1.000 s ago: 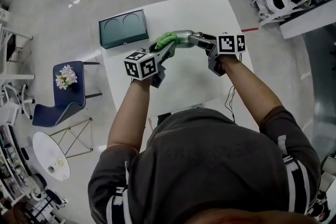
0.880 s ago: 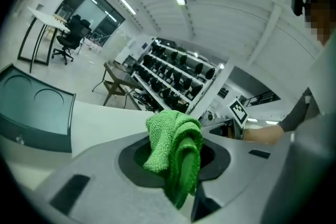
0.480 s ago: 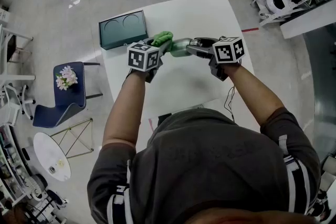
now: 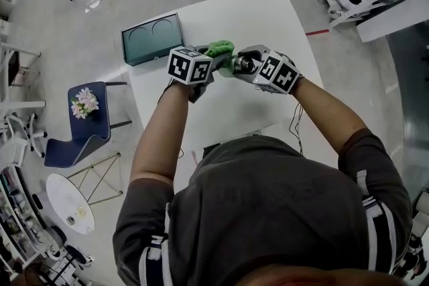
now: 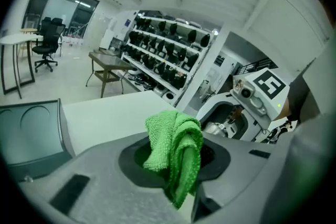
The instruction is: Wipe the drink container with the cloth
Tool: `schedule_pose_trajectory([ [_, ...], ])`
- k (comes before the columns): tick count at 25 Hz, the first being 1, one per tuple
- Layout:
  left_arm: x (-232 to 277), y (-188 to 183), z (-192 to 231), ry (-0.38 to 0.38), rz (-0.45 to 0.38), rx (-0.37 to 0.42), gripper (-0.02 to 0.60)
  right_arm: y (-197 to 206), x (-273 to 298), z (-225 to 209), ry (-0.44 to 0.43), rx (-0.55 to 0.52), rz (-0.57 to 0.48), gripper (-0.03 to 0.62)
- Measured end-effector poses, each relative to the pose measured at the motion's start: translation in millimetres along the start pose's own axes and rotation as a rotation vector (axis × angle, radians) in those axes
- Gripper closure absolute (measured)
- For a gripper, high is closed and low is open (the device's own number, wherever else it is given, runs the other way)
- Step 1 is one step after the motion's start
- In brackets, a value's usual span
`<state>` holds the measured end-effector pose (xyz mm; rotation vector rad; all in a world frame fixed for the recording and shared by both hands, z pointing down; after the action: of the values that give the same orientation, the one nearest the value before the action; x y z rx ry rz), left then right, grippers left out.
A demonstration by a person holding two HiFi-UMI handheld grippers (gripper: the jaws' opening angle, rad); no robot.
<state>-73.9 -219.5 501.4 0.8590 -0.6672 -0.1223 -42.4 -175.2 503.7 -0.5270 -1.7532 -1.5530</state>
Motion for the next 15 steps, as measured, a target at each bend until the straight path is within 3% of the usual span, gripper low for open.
schedule_pose_trajectory([
  [9,20.8,48.7,39.3,-0.065,0.133,-0.042,0.488,0.6,-13.0,13.8,-0.095,0.004,-0.060,0.345],
  [12,20.9,43.7,39.4,-0.002,0.126,-0.055,0.488,7.9,-12.2,16.6,-0.090,-0.105,-0.009,0.345],
  [15,20.9,13.1,24.2,0.127,0.080,-0.085,0.488,8.7,-7.8,24.3,-0.102,-0.228,0.033,0.345],
])
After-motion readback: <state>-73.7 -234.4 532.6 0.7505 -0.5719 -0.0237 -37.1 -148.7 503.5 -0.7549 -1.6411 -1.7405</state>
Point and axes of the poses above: the fingertips, and each gripper's own axes: x forward along the fingers, z to its left, y out of its underside, the point moved 1 cm from there along -x, backward along the fingers
